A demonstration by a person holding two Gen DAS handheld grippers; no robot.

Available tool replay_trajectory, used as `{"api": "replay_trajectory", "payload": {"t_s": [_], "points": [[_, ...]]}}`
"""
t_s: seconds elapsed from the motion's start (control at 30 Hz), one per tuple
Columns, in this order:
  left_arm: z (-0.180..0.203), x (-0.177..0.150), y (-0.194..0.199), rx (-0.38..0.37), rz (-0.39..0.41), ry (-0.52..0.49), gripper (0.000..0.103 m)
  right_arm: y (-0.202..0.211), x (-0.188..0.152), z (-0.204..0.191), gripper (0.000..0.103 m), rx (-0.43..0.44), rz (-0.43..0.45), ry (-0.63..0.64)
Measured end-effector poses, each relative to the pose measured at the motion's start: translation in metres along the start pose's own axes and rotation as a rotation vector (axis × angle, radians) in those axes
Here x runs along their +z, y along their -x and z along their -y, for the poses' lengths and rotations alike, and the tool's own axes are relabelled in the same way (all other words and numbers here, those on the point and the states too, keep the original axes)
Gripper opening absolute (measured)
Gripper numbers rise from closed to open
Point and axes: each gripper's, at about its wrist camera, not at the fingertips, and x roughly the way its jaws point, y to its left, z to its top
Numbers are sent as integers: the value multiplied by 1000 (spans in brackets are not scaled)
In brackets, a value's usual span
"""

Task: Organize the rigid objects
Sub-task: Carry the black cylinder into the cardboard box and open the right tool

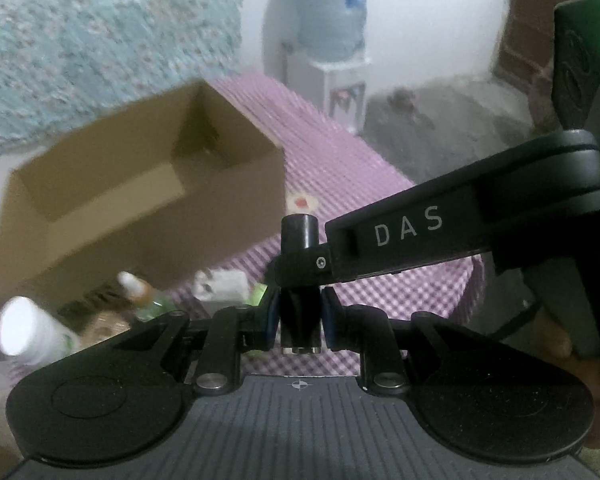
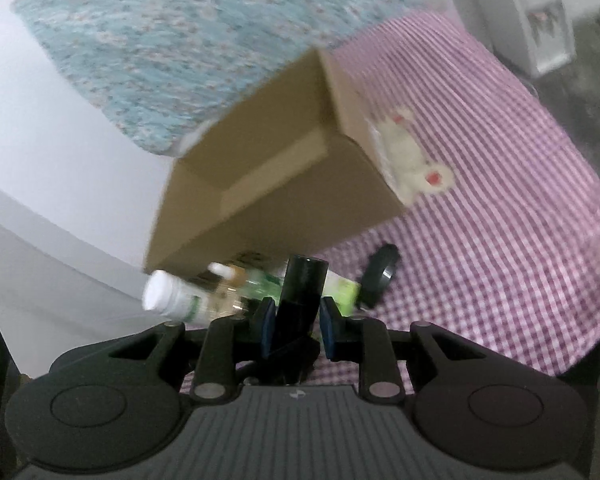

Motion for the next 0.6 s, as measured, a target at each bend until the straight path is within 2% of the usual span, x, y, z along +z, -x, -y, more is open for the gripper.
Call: {"api": "replay_trajectory", "payload": {"t_s": [0.2, 0.33, 0.5, 0.6], "points": [[-22, 16, 41, 84, 100, 57, 21, 5, 25, -52, 26, 81, 27, 128], [-47, 33, 55, 142, 131, 115, 21, -7, 48, -81, 26, 146, 11, 185], [-89, 56, 53, 210, 97, 194, 21, -47, 76, -112, 26, 201, -56, 221], [-119, 66, 36, 217, 45, 259, 21, -73, 88, -122, 26, 199, -107, 213]]}}
